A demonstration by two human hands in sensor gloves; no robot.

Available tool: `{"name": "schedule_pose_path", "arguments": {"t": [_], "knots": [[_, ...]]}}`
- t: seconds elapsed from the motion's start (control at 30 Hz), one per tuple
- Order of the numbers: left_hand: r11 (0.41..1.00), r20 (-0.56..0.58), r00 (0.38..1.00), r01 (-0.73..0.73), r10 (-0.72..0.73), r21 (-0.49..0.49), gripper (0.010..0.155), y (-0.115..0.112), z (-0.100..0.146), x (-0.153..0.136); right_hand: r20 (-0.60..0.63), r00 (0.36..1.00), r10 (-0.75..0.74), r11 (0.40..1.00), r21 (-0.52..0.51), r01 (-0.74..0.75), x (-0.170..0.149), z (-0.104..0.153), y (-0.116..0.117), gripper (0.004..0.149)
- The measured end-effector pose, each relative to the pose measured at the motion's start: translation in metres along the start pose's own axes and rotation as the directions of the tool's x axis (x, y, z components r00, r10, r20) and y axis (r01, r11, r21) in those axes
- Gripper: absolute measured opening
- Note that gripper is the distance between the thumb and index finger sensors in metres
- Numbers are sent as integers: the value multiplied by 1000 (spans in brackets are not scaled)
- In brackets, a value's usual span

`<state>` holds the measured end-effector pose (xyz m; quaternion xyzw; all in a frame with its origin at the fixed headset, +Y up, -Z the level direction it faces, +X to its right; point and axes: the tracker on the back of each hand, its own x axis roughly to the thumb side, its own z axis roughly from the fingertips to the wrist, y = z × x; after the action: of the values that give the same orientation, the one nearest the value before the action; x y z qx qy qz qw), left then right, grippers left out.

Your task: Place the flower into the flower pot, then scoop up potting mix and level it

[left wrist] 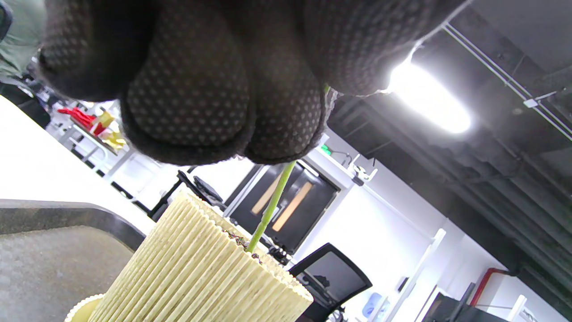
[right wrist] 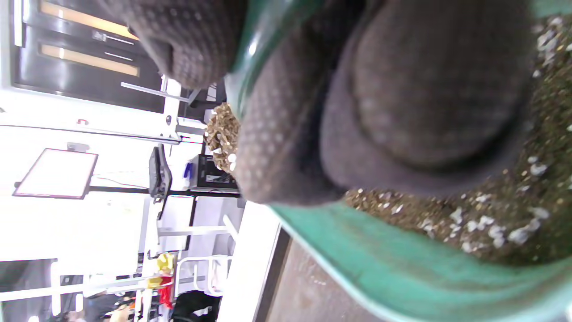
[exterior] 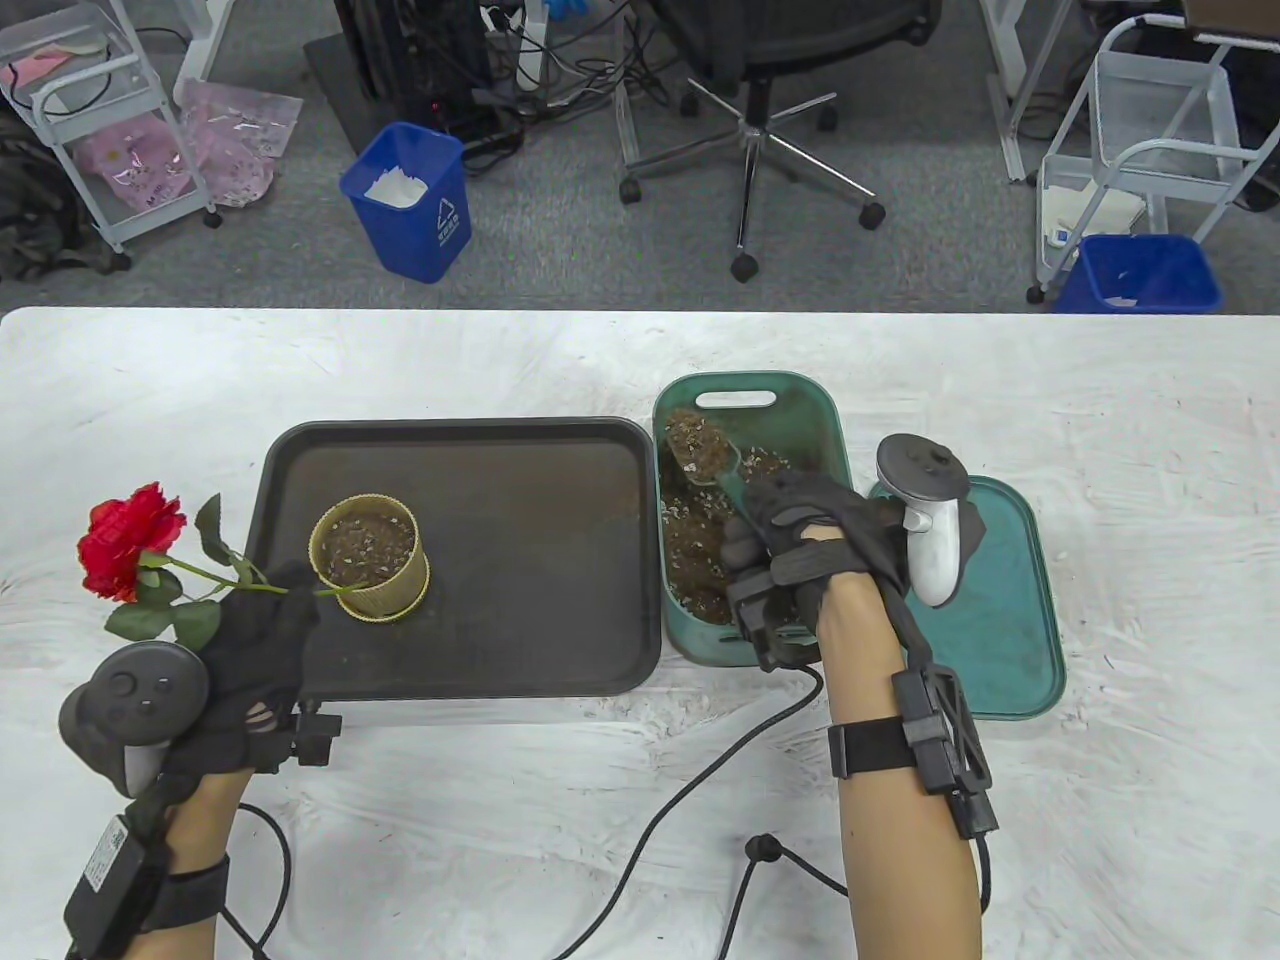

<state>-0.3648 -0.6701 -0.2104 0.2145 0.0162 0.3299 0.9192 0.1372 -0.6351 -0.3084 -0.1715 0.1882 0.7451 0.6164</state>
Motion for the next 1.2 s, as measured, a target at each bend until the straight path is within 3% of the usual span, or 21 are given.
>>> {"name": "schedule_pose_path", "arguments": {"t": [0.23, 0.47, 0.7, 0.87, 1.03, 1.2], "knots": [[1000, -2, 1000, 1, -1, 1, 46, 0, 0, 0, 64, 998, -8, 992, 128, 0, 6, 10, 47, 53], [1000, -2, 1000, 0, 0, 2, 46, 0, 0, 0, 61, 976, -207, 944, 273, 184, -1, 23, 134, 55], [1000, -5, 1000, -3, 3, 0, 46, 0, 1, 0, 16, 967, -256, 903, 361, 233, -23, 22, 205, 57], [1000, -8, 1000, -10, 10, -1, 46, 0, 1, 0, 14, 969, -246, 896, 385, 222, -41, 19, 242, 58], [1000, -7, 1000, -10, 10, -1, 46, 0, 1, 0, 70, 981, -183, 931, 334, 150, -43, 16, 260, 59], [1000, -10, 1000, -13, 13, 0, 47, 1, 1, -1, 163, 984, -68, 969, 245, 26, -39, 17, 261, 59]]}}
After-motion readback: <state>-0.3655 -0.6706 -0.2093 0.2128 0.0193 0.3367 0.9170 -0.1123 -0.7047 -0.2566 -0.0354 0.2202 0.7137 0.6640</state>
